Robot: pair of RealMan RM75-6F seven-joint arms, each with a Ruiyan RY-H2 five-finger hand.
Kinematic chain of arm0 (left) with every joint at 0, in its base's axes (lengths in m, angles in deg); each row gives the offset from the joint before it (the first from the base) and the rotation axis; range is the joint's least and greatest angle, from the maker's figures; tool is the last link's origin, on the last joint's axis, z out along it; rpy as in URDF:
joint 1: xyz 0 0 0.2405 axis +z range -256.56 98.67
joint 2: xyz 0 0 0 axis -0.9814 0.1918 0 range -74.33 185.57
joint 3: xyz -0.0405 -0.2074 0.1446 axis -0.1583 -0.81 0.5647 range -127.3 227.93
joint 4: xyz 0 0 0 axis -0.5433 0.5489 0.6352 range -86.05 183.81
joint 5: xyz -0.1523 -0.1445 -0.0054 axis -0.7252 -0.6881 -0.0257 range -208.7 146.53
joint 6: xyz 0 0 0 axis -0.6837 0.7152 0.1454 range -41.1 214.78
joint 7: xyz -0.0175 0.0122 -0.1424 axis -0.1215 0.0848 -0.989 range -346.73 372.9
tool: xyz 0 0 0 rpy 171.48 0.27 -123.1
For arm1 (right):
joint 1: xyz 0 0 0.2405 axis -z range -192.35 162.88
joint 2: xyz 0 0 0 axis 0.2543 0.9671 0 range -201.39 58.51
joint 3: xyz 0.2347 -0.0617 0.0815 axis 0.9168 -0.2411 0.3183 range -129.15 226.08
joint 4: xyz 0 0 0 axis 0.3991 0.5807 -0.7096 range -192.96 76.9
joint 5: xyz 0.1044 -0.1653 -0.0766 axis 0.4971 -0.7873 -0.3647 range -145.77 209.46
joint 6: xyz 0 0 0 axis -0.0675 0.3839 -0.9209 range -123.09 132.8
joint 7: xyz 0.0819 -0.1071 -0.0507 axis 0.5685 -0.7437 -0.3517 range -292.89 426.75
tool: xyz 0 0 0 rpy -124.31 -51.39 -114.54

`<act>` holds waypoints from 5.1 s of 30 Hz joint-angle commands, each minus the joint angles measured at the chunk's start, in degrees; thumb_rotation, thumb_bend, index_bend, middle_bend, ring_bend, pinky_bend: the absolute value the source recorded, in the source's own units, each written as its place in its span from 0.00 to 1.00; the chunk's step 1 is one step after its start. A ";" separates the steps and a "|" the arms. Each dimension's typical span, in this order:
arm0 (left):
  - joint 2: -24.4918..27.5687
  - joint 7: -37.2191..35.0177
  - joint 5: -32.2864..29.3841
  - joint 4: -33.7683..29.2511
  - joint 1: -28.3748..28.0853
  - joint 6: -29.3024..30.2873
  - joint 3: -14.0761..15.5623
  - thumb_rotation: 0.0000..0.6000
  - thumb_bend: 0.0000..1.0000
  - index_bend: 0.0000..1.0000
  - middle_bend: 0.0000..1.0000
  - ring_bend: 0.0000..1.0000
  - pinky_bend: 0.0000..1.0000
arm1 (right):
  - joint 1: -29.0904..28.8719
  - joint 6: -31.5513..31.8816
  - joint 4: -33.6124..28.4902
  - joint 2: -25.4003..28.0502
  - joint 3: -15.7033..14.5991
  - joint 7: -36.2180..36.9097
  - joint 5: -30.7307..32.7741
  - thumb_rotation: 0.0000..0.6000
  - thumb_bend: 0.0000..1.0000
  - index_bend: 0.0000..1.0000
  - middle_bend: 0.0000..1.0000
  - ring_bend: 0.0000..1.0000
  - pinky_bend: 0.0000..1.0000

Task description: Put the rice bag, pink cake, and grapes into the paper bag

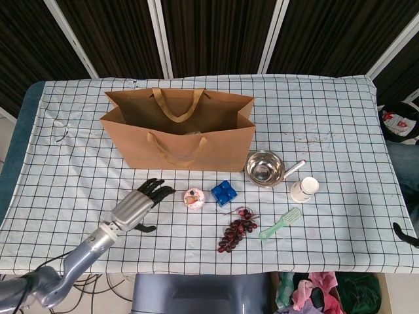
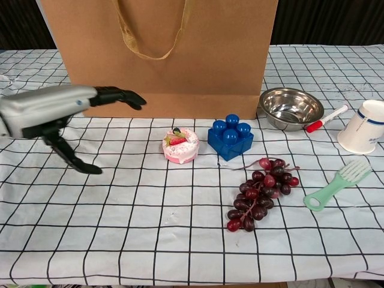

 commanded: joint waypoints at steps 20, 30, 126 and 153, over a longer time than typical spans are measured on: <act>-19.30 -3.08 -11.39 22.64 -15.49 -15.58 -9.59 1.00 0.14 0.16 0.27 0.18 0.18 | -0.11 -1.16 0.50 0.34 0.14 1.14 0.45 1.00 0.21 0.07 0.07 0.19 0.23; -18.16 -2.88 -10.87 22.11 -14.71 -13.01 -8.78 1.00 0.18 0.18 0.31 0.22 0.21 | -0.11 -1.21 0.40 0.45 0.18 1.24 0.46 1.00 0.21 0.07 0.07 0.19 0.23; 18.79 20.40 -23.22 -14.44 -11.55 10.17 -22.31 1.00 0.05 0.13 0.06 0.00 0.03 | -0.49 -1.52 2.09 -0.61 0.12 1.27 0.41 1.00 0.21 0.07 0.07 0.19 0.23; 26.15 -0.74 -1.04 -10.51 27.82 35.50 4.01 1.00 0.06 0.09 0.10 0.00 0.03 | -13.64 -14.40 -12.70 6.68 -7.86 -2.00 -30.47 1.00 0.20 0.08 0.07 0.18 0.21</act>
